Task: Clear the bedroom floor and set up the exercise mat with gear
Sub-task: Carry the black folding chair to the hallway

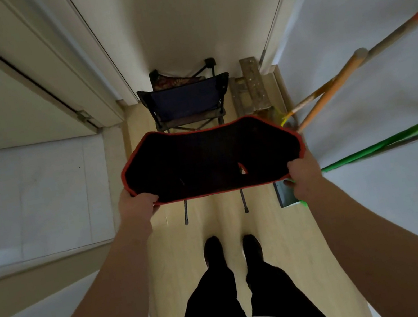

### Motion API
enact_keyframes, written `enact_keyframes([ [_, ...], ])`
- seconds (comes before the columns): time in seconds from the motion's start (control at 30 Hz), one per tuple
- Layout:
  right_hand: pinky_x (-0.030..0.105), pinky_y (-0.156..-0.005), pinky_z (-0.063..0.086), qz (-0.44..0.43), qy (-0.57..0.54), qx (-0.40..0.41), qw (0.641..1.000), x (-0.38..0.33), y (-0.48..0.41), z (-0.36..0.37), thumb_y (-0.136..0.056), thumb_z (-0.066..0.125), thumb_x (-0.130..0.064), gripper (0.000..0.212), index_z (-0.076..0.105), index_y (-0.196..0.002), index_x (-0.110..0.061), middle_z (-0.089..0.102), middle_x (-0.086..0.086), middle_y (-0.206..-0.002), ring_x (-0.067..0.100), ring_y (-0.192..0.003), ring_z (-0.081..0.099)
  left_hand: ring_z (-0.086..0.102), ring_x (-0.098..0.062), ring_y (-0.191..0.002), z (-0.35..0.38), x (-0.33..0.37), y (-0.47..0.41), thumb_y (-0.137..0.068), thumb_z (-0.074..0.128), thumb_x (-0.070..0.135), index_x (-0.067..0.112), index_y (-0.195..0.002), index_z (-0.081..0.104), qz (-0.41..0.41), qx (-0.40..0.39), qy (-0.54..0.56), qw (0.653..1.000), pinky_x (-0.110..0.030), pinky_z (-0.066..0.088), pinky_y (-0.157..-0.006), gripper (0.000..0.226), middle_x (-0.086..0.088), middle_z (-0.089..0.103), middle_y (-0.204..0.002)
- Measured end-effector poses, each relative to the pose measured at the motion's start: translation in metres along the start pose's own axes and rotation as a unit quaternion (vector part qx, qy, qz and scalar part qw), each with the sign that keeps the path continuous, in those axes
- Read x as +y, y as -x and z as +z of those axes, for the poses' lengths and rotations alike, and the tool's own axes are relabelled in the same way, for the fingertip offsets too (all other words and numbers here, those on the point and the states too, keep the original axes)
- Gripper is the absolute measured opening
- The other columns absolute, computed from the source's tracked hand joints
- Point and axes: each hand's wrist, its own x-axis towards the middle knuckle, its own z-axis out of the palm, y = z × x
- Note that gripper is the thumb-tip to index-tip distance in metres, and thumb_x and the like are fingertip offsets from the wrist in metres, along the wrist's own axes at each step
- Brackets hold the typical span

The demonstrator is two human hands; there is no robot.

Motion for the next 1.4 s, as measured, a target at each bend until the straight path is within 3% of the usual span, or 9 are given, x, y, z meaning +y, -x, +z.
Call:
enact_keyframes([
  [0.13,0.035,-0.068,0.049,-0.001,0.027,-0.039,0.999,0.017,-0.013,-0.009,-0.092,0.038,0.005,0.060,0.052,-0.138,-0.030,0.060,0.014,-0.131,0.032,-0.108,0.060,0.059,-0.035,-0.123,0.000,-0.022,0.000,-0.083,0.050,-0.023,0.011,-0.148,0.045,-0.030,-0.013,0.007,0.999,-0.046,0.057,-0.097,0.074,-0.011,0.057,-0.138],
  [0.3,0.045,-0.085,0.058,-0.013,0.048,-0.036,0.998,0.025,-0.028,-0.016,-0.094,0.045,-0.002,0.050,0.052,-0.132,-0.034,0.060,0.007,-0.120,0.031,-0.109,0.060,0.062,-0.029,-0.116,0.011,-0.027,-0.002,-0.084,0.047,-0.024,0.016,-0.147,0.048,-0.029,0.011,0.019,0.999,-0.036,0.061,-0.082,0.074,-0.006,0.060,-0.129],
  [0.43,0.040,-0.076,0.054,0.016,0.057,-0.054,0.997,0.031,-0.029,-0.019,-0.097,0.046,-0.007,0.028,0.054,-0.110,-0.030,0.064,0.011,-0.117,0.032,-0.109,0.065,0.063,-0.031,-0.116,0.012,-0.036,0.002,-0.086,0.044,-0.022,0.010,-0.142,0.051,-0.045,0.032,0.020,0.998,-0.041,0.059,-0.091,0.065,-0.014,0.062,-0.129],
  [0.6,0.044,-0.082,0.057,0.083,0.046,-0.056,0.994,0.053,-0.027,-0.030,-0.099,0.037,-0.004,0.042,0.049,-0.138,-0.015,0.064,0.017,-0.121,0.033,-0.101,0.068,0.063,-0.031,-0.109,0.008,-0.064,0.021,-0.092,0.048,-0.013,-0.001,-0.139,0.049,-0.079,0.079,0.044,0.993,-0.039,0.057,-0.088,0.049,-0.016,0.060,-0.121],
  [0.7,0.048,-0.089,0.059,0.123,0.049,-0.047,0.990,0.067,-0.016,-0.040,-0.098,0.037,-0.001,0.037,0.050,-0.132,-0.008,0.064,0.021,-0.116,0.035,-0.102,0.068,0.063,-0.031,-0.108,0.002,-0.080,0.033,-0.092,0.053,-0.011,-0.003,-0.137,0.049,-0.104,0.081,0.039,0.991,-0.041,0.056,-0.097,0.045,-0.019,0.059,-0.125],
  [0.87,0.048,-0.094,0.058,0.147,-0.002,-0.046,0.988,0.089,0.007,-0.055,-0.100,0.037,-0.002,0.037,0.050,-0.133,-0.013,0.061,0.020,-0.121,0.035,-0.107,0.066,0.059,-0.034,-0.120,-0.006,-0.102,0.051,-0.093,0.053,-0.009,-0.001,-0.143,0.047,-0.122,0.077,0.034,0.989,-0.044,0.053,-0.104,0.051,-0.018,0.055,-0.136],
  [1.03,0.042,-0.078,0.056,0.158,-0.020,-0.055,0.986,0.116,0.023,-0.073,-0.100,0.037,0.000,0.045,0.047,-0.140,-0.016,0.059,0.018,-0.129,0.035,-0.108,0.064,0.058,-0.032,-0.123,-0.018,-0.128,0.064,-0.091,0.055,-0.009,0.002,-0.144,0.045,-0.131,0.066,0.029,0.989,-0.043,0.053,-0.104,0.055,-0.017,0.052,-0.140],
  [1.23,0.038,-0.075,0.055,0.172,-0.015,-0.040,0.984,0.160,0.035,-0.081,-0.101,0.044,0.001,0.043,0.049,-0.141,-0.012,0.060,0.019,-0.131,0.033,-0.109,0.065,0.061,-0.031,-0.117,-0.043,-0.171,0.072,-0.089,0.055,-0.012,0.002,-0.141,0.047,-0.143,0.063,0.030,0.987,-0.043,0.055,-0.101,0.054,-0.017,0.055,-0.132],
  [1.4,0.038,-0.078,0.056,0.171,-0.016,-0.017,0.985,0.196,0.038,-0.089,-0.100,0.045,0.003,0.044,0.051,-0.141,-0.011,0.062,0.020,-0.127,0.032,-0.107,0.066,0.067,-0.026,-0.095,-0.052,-0.209,0.077,-0.087,0.056,-0.013,-0.002,-0.135,0.054,-0.143,0.083,0.021,0.986,-0.040,0.059,-0.095,0.050,-0.014,0.063,-0.110],
])
